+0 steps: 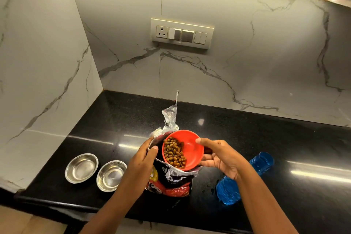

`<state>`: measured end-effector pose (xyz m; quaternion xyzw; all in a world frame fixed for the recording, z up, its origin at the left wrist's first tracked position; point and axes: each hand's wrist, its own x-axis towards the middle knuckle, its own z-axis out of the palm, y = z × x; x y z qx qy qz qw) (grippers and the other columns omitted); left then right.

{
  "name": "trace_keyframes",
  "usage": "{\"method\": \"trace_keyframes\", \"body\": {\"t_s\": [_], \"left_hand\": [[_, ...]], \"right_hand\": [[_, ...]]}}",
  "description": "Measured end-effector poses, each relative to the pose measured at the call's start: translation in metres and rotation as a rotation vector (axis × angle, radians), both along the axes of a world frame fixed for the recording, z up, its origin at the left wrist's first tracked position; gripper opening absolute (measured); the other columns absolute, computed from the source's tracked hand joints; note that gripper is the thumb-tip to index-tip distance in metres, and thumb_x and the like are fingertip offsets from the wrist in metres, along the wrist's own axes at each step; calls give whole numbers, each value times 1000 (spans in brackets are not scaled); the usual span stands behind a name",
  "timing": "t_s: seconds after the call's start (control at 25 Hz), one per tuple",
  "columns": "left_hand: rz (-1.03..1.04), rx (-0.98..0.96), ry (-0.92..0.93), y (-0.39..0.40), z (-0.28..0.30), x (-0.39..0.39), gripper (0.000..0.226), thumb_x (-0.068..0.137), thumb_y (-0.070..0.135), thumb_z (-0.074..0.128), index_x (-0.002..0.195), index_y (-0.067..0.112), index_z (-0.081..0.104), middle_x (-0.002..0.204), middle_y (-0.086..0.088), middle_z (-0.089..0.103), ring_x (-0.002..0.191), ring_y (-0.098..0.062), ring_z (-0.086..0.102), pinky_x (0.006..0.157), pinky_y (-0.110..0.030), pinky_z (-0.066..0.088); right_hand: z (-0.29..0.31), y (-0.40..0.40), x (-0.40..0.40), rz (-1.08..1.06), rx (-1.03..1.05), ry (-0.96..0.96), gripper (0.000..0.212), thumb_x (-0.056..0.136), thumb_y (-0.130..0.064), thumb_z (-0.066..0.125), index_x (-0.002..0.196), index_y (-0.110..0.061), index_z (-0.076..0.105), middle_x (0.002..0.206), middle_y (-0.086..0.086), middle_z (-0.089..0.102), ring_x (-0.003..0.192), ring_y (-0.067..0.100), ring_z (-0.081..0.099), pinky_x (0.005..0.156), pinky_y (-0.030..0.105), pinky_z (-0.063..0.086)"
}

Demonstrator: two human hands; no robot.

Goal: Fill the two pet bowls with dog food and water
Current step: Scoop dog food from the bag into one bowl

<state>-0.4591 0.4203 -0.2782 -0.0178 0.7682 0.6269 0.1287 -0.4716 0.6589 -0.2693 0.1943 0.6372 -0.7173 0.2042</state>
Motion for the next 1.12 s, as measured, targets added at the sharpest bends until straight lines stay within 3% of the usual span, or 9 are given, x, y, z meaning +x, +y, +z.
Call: {"method": "trace_keyframes", "body": {"t_s": [0.08,0.16,0.32,0.48,0.6,0.8,1.12], "left_hand": [[41,-5,56,3,4,5,24,101,31,46,122,39,54,112,22,64,103,14,59,93,-15,47],[106,-46,139,4,5,10,24,100,31,49,122,38,55,109,24,64,98,22,58,86,-7,47],[264,-99,320,0,4,26,41,92,43,55,132,31,55,125,13,64,116,0,60,96,-23,50],[357,-57,419,-1,13,42,30,95,21,58,124,30,58,124,11,65,115,3,60,90,-8,48],[349,3,438,-12,18,46,28,95,22,59,120,33,60,123,11,65,118,-2,60,93,-13,49],[414,-30,508,-62,22,38,28,95,21,59,123,20,63,119,10,68,113,-3,63,91,-11,49],[482,-22,497,-202,13,-7,24,96,24,58,119,24,65,115,11,70,111,-2,64,95,-22,50]], "right_hand": [[-1,2,6,-39,-46,15,41,84,-26,75,114,2,68,106,27,74,93,38,74,70,35,65],[-1,4,10,-79,-78,34,43,82,-26,76,114,2,67,106,27,74,95,41,72,73,37,65],[7,10,17,-97,-111,88,40,81,-23,76,109,4,68,104,29,74,101,46,68,78,43,62],[22,9,23,-68,-151,125,36,80,-23,75,107,1,68,105,28,74,92,40,72,74,40,63],[34,-7,24,-32,-214,141,39,79,-23,75,110,0,67,106,27,74,87,35,75,70,37,65],[54,-69,18,18,-231,176,26,86,-19,72,106,-2,68,106,26,75,85,34,74,64,33,65],[56,-212,-26,23,-176,244,21,87,-20,74,100,-4,72,99,21,77,81,30,75,74,37,65]]}}
